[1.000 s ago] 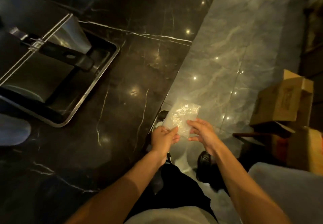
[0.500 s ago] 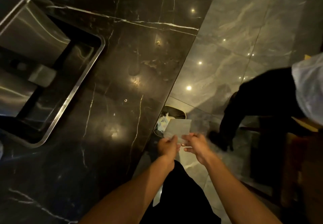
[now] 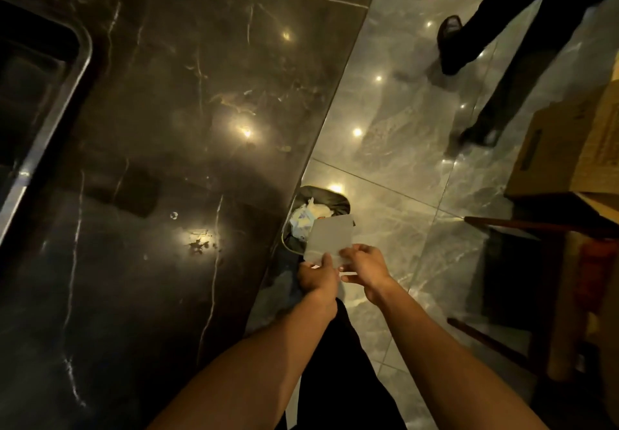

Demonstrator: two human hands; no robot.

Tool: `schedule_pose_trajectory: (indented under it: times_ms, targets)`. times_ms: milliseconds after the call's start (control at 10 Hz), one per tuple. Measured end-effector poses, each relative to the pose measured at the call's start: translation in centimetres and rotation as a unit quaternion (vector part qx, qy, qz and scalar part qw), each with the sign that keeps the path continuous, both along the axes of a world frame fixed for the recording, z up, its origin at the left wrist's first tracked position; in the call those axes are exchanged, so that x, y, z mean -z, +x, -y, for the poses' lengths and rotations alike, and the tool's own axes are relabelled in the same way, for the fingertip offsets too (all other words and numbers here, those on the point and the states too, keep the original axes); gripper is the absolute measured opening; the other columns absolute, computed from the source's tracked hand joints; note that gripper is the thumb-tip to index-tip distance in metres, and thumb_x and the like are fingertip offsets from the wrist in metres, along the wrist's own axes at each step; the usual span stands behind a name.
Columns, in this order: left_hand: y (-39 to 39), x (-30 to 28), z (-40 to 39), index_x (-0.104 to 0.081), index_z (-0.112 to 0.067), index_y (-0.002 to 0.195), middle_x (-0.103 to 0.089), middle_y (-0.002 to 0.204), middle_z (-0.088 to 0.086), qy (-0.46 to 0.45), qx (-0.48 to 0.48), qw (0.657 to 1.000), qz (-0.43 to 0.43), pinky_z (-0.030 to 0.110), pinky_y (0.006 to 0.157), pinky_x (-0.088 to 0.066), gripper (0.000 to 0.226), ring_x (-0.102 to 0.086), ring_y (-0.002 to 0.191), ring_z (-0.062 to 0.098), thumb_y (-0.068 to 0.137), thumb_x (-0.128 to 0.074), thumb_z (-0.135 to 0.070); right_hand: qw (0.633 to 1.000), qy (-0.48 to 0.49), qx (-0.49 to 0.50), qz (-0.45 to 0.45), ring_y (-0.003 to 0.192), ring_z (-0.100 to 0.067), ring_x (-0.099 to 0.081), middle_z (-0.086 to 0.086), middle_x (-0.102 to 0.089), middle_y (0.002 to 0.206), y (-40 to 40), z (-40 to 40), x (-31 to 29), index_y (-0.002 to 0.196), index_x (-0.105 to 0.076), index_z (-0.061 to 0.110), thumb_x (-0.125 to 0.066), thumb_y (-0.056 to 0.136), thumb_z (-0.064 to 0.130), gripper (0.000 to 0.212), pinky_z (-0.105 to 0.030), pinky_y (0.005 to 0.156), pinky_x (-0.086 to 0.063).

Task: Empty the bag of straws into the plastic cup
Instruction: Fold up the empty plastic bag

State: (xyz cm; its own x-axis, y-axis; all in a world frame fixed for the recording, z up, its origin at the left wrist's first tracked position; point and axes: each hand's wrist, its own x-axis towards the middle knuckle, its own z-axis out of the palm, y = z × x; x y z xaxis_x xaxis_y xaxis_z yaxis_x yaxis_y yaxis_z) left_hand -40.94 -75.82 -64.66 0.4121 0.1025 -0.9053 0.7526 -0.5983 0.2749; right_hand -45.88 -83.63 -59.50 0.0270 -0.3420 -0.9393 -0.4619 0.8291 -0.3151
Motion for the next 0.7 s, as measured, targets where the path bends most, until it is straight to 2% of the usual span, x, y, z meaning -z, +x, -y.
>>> schedule_pose_trajectory:
  times_ms: [100, 200, 300, 400, 500, 600, 700]
  targets:
    - [0.5, 0.0, 0.8, -0.064, -0.01, 0.114, -0.074, 0.118, 0.017, 0.023, 0.03, 0.999, 0.015, 0.049, 0.091, -0.062, 0.038, -0.075, 0.107, 0.034, 0.086, -0.076, -0.034, 1.0, 0.008, -0.001, -0.001, 0.074, -0.026, -0.066, -0.016, -0.069, 0.09, 0.2, 0.5, 1.1, 0.11, -0.067, -0.003, -0.066, 0.096, 0.012, 0.021, -0.035, 0.061, -0.058]
    - [1.6, -0.9, 1.6, -0.054, -0.004, 0.137, -0.063, 0.138, 0.02, 0.063, 0.088, 0.994, 0.034, 0.051, 0.104, -0.053, 0.057, -0.064, 0.125, 0.039, 0.091, -0.072, -0.032, 0.998, 0.017, -0.048, -0.033, 0.094, -0.028, -0.065, -0.012, -0.064, 0.1, 0.4, 1.1, 1.7, 0.109, -0.06, 0.001, -0.069, 0.097, 0.029, 0.032, -0.041, 0.07, -0.063]
    - [2.2, -2.1, 1.8, -0.056, 0.0, 0.135, -0.064, 0.137, 0.021, 0.051, 0.137, 0.988, 0.047, 0.048, 0.105, -0.052, 0.047, -0.063, 0.126, 0.039, 0.096, -0.066, -0.024, 0.995, 0.003, -0.086, -0.049, 0.107, -0.032, -0.064, -0.013, -0.064, 0.11, 0.1, 1.4, 1.8, 0.112, -0.058, 0.006, -0.068, 0.098, 0.03, 0.03, -0.046, 0.084, -0.061]
    - [2.6, -4.4, 1.9, -0.06, 0.0, 0.131, -0.07, 0.127, 0.021, -0.007, 0.165, 0.984, 0.06, 0.044, 0.101, -0.054, 0.033, -0.067, 0.119, 0.036, 0.1, -0.059, -0.01, 0.994, -0.019, -0.107, -0.031, 0.1, -0.029, -0.064, -0.012, -0.067, 0.105, 0.3, 1.8, 0.1, 0.114, -0.068, 0.005, -0.06, 0.101, 0.018, 0.021, -0.042, 0.083, -0.055]
    - [2.9, -5.7, 2.0, -0.062, -0.002, 0.127, -0.073, 0.122, 0.019, -0.044, 0.191, 0.978, 0.075, 0.044, 0.097, -0.056, 0.029, -0.068, 0.114, 0.035, 0.099, -0.057, -0.009, 0.993, -0.025, -0.112, -0.015, 0.086, -0.022, -0.064, -0.01, -0.068, 0.094, 0.6, 2.1, -1.5, 0.109, -0.071, 0.005, -0.052, 0.101, 0.012, 0.021, -0.04, 0.08, -0.053]
    - [3.3, -8.5, 1.8, -0.063, -0.005, 0.125, -0.07, 0.12, 0.011, -0.074, 0.221, 0.969, 0.077, 0.044, 0.098, -0.055, 0.029, -0.067, 0.114, 0.033, 0.097, -0.059, -0.009, 0.987, -0.047, -0.151, -0.009, 0.085, -0.021, -0.065, -0.008, -0.07, 0.095, 1.0, 2.1, -4.5, 0.106, -0.071, 0.008, -0.049, 0.1, 0.009, 0.024, -0.04, 0.081, -0.055]
    - [3.4, -9.7, 1.4, -0.062, -0.004, 0.127, -0.069, 0.124, 0.016, -0.094, 0.222, 0.966, 0.095, 0.047, 0.099, -0.055, 0.033, -0.067, 0.117, 0.037, 0.094, -0.06, -0.008, 0.984, -0.066, -0.165, 0.0, 0.085, -0.024, -0.063, -0.011, -0.07, 0.095, 1.1, 1.9, -6.2, 0.097, -0.071, 0.01, -0.051, 0.098, 0.009, 0.02, -0.038, 0.076, -0.052]
